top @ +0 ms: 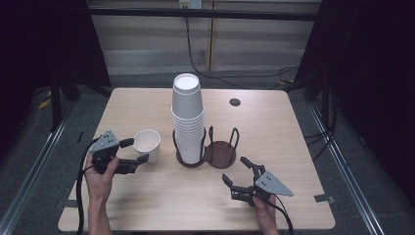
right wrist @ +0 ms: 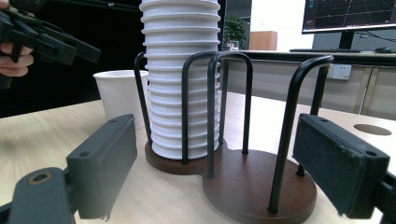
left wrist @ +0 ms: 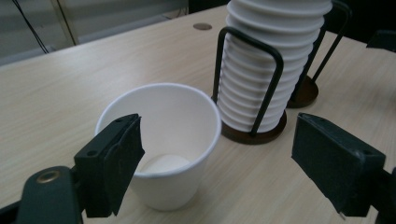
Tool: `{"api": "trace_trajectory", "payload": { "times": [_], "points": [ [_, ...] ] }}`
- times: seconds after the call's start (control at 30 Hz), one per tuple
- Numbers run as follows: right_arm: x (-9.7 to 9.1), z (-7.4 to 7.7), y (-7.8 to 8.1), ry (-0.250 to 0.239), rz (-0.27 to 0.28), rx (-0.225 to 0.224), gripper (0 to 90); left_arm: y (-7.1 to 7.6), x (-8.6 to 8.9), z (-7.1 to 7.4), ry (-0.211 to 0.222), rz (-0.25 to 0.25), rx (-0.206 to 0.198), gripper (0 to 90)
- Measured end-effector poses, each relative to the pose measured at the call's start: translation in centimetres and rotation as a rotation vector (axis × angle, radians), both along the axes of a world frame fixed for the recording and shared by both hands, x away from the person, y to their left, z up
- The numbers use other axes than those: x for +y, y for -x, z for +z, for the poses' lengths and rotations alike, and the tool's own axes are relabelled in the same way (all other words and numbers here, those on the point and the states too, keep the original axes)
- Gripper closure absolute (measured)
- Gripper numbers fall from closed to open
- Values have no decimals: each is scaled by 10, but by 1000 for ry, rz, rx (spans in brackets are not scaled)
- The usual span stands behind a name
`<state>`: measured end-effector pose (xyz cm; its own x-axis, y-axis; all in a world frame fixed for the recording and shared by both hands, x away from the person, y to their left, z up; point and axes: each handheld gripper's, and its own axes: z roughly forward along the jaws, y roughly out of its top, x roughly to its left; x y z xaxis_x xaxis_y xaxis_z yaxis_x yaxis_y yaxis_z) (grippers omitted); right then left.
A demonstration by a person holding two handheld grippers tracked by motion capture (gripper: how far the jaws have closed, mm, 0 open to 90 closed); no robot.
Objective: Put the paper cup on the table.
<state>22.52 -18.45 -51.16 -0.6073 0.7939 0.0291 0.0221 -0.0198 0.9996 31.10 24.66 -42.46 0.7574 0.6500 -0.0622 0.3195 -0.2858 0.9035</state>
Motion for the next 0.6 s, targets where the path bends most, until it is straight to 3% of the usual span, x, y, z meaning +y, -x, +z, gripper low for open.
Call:
{"api": "trace_trajectory", "payload": {
  "times": [0.1, 0.2, 0.27, 0.33, 0.4, 0.53, 0.6],
  "points": [
    [0, 0, 0, 1, 0, -1, 131, 7, -3, -3, 64, -7, -35, 163],
    [0, 0, 0, 1, 0, -2, 131, 10, -6, -9, 125, -51, -54, 163],
    [0, 0, 0, 1, 0, -2, 131, 12, -10, -12, 112, -37, -76, 162],
    [0, 0, 0, 1, -2, -1, 131, 14, -14, -15, 131, -55, -79, 162],
    [0, 0, 0, 1, -2, -2, 131, 18, -18, -18, 146, -31, -85, 162],
    [0, 0, 0, -1, -3, -3, 131, 24, -27, -23, 150, -33, -109, 160],
    [0, 0, 0, 0, -3, -2, 131, 29, -30, -25, 173, -23, -116, 160]
  ]
}}
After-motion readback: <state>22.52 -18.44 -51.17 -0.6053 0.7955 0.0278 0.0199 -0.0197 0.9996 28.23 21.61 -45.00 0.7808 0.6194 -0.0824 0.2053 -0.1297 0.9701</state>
